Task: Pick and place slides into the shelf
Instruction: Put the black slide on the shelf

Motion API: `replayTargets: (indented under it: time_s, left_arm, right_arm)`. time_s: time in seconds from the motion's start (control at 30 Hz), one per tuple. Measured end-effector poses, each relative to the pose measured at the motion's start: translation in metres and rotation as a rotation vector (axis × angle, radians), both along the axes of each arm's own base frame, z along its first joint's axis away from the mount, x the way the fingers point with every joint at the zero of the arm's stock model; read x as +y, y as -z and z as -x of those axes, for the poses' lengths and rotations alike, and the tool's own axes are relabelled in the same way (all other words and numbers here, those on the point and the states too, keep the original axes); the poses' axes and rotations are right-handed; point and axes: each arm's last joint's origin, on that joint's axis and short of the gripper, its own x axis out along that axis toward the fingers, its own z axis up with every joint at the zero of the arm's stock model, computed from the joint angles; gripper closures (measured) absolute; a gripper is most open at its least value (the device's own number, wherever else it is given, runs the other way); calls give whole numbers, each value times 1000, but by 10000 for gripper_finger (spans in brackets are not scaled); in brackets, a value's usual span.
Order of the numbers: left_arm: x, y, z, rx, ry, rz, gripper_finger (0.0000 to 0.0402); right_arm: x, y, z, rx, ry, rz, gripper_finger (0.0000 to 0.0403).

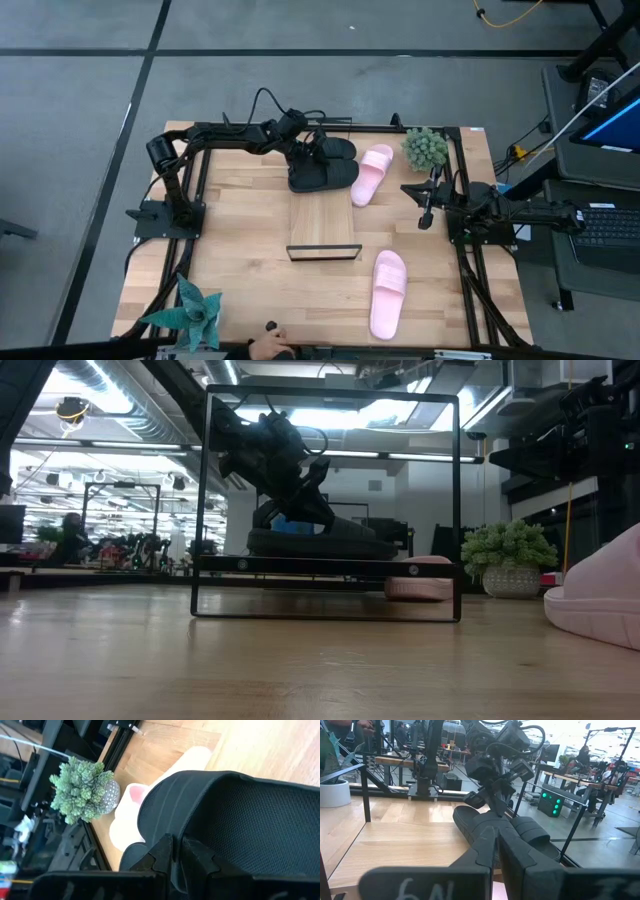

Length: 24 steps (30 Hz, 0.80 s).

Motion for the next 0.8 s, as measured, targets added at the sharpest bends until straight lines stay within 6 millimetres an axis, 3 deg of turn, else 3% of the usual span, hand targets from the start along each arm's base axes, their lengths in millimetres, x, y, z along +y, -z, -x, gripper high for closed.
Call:
replayTargets:
  time_s: [0.8]
  left_arm:
    - [1, 1, 0, 24, -44, -16, 363]
  right_arm:
    - [0, 0, 0, 0, -1, 0, 377]
